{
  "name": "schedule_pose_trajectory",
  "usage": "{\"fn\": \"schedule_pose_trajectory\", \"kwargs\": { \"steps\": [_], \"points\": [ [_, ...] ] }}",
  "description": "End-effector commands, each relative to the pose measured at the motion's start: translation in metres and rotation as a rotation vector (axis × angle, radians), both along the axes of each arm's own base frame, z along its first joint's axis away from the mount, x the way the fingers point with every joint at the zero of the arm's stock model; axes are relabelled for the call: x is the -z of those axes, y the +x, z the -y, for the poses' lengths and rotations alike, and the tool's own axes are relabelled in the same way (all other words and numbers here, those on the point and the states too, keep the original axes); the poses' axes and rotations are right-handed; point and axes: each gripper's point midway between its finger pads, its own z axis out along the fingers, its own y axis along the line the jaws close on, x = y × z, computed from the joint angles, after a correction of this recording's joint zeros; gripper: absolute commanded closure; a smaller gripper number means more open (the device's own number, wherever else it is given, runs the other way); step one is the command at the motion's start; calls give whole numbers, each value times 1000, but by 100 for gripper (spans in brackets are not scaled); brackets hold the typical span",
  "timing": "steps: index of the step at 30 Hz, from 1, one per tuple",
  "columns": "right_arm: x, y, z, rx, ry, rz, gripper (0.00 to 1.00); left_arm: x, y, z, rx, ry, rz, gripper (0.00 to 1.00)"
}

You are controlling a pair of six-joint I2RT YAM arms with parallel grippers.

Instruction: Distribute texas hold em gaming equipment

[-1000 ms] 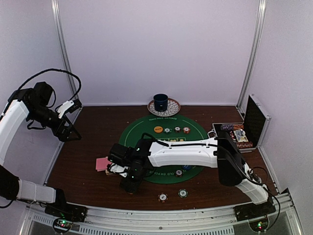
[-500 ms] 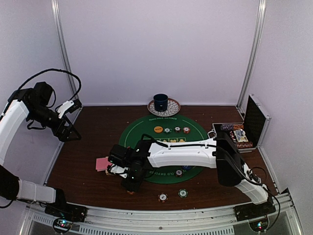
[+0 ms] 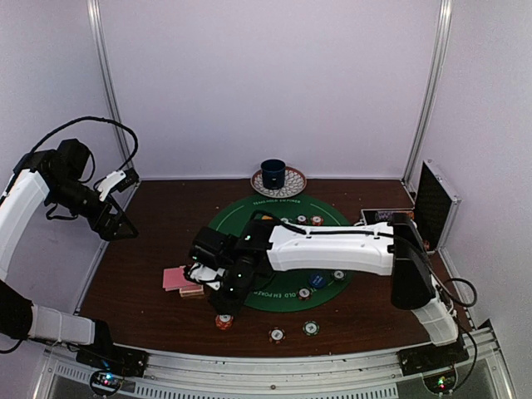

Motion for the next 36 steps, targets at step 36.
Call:
{"fn": "schedule_pose_trajectory", "kwargs": {
  "steps": [36],
  "points": [
    [56, 89, 157, 426, -116, -36, 85, 61, -20, 23, 196, 77, -86, 2]
  ]
}}
